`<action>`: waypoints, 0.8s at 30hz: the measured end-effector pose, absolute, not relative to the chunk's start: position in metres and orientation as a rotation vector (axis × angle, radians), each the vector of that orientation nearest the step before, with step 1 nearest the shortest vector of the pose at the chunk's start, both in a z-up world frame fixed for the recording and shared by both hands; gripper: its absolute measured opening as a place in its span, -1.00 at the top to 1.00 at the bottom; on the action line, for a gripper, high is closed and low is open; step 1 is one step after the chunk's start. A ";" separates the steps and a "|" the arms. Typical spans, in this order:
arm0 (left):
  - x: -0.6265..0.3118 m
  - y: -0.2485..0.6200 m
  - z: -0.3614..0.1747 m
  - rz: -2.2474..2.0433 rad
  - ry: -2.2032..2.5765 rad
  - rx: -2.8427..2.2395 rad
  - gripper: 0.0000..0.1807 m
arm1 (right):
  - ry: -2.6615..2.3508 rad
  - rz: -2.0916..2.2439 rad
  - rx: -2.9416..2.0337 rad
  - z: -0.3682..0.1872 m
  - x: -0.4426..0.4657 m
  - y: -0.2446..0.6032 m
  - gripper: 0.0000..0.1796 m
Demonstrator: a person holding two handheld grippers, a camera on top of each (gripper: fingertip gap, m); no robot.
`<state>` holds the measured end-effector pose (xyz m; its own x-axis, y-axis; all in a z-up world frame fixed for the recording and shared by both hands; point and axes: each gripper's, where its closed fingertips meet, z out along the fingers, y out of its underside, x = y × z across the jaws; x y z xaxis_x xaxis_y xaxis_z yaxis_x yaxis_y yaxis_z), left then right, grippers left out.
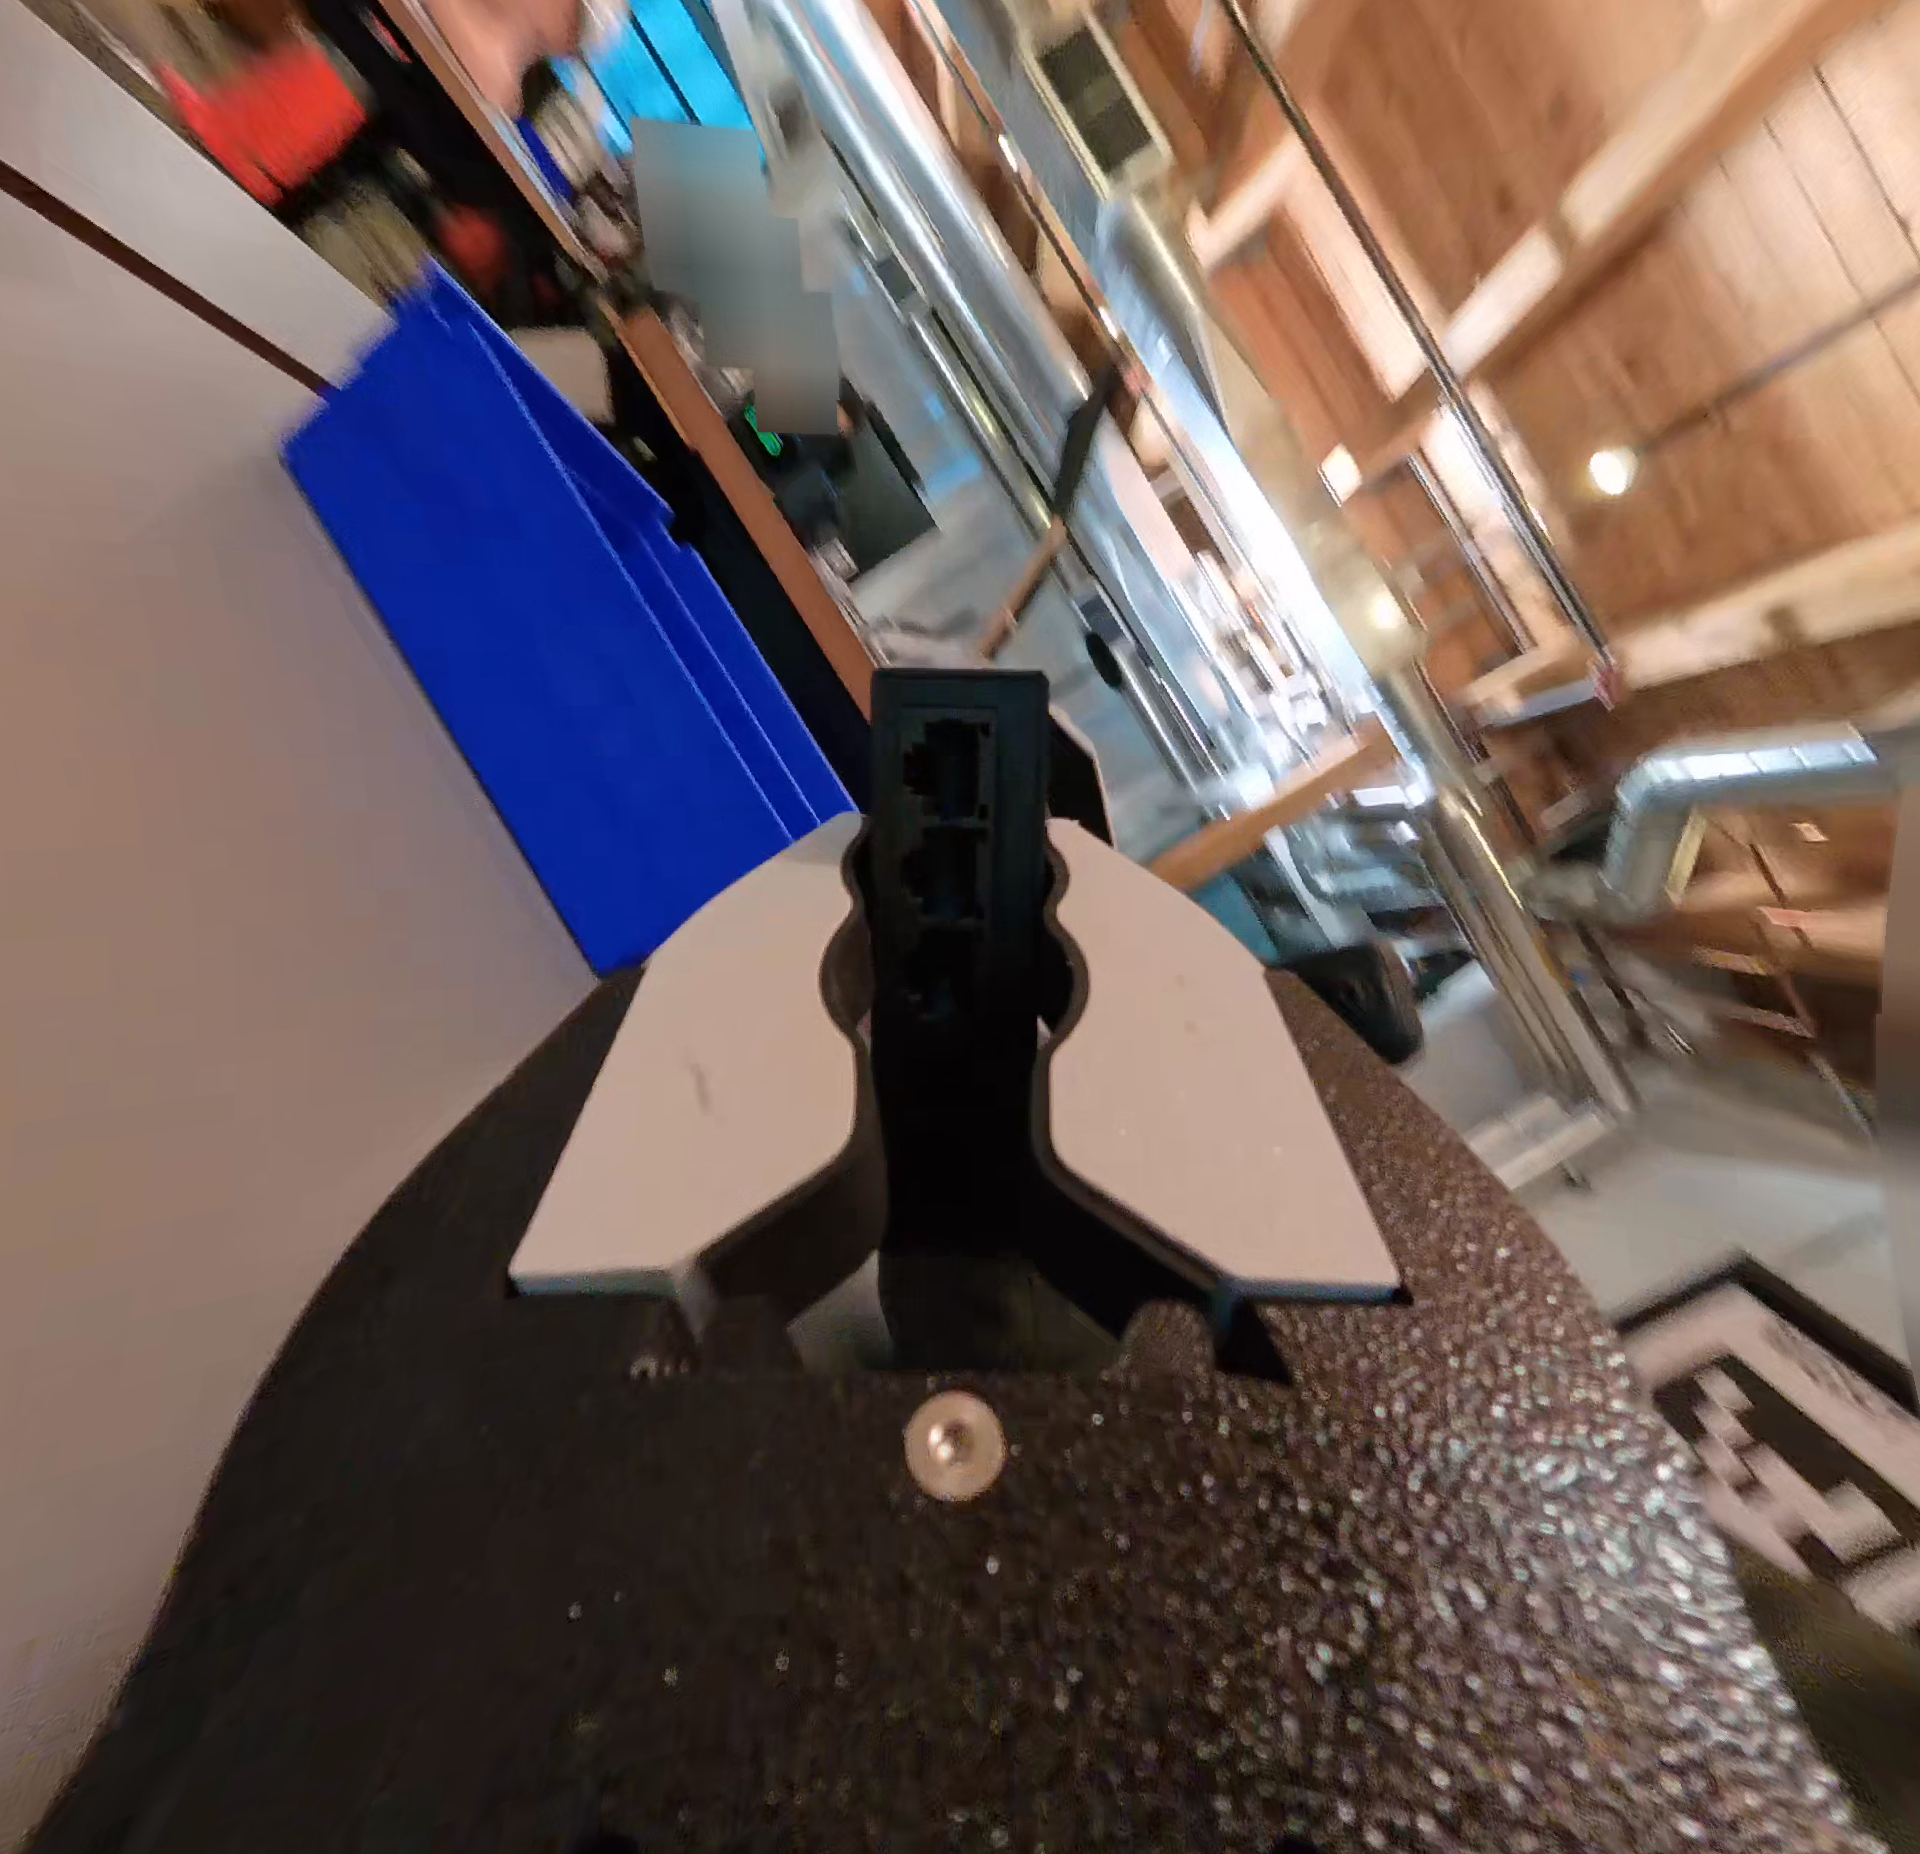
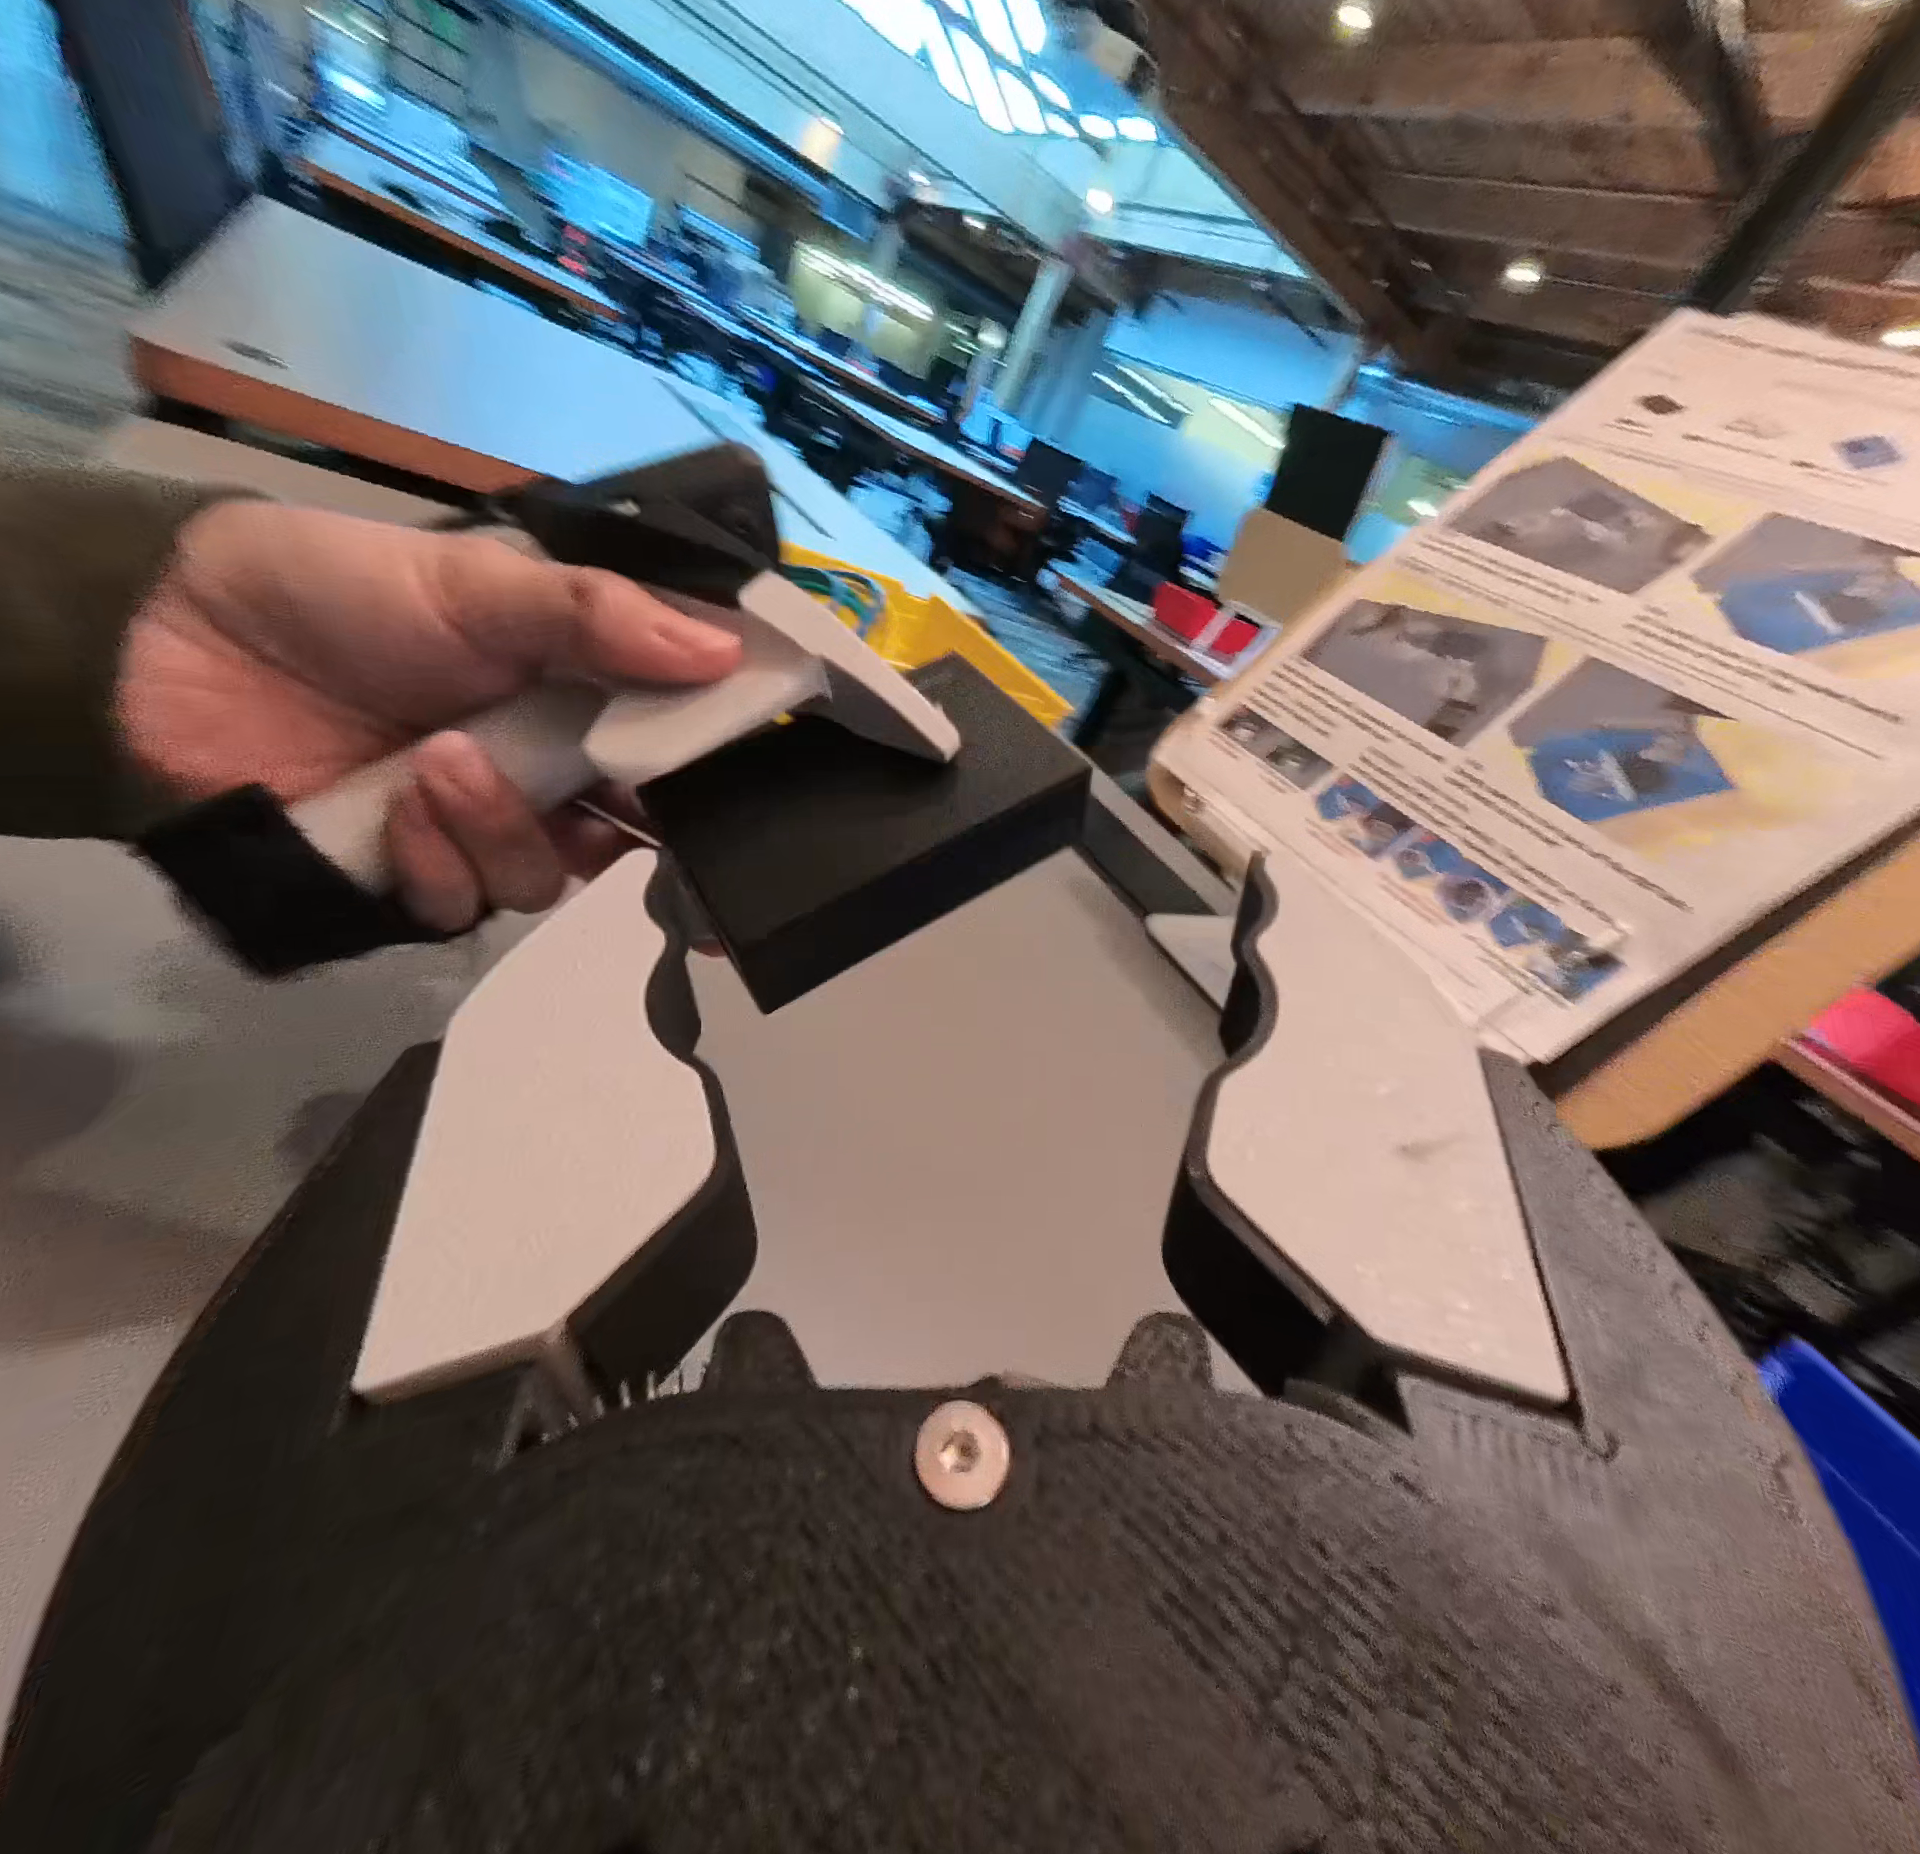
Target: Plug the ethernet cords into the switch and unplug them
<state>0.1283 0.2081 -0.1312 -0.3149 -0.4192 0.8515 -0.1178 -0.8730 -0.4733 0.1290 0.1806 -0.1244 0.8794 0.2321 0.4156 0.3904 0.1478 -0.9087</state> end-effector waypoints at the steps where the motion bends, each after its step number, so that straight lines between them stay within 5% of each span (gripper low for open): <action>1: 0.128 0.214 -0.127 -2.291 0.611 -1.694 0.70 | -0.502 -0.190 -1.443 -0.128 0.129 0.188 -0.11; 6: 0.127 0.212 -0.115 -2.312 0.493 -1.629 0.70 | -0.524 -0.335 -1.426 -0.139 0.105 0.206 0.12; 10: 0.124 0.219 -0.110 -2.243 0.368 -1.552 0.68 | -0.331 -0.353 -1.410 -0.135 0.112 0.209 0.00; 15: 0.126 0.216 -0.115 -2.188 0.297 -1.566 0.70 | -0.288 -0.369 -1.409 -0.138 0.108 0.211 0.24; 24: 0.112 0.230 -0.105 -2.244 0.306 -1.495 0.66 | -0.302 -0.099 -1.471 -0.135 0.108 0.205 0.27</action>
<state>0.1121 0.2301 -0.1054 -0.3304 -0.4621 0.8230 0.2247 -0.8854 -0.4069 0.1079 0.2050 -0.1347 0.9585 0.1176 0.2598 0.2483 0.1036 -0.9631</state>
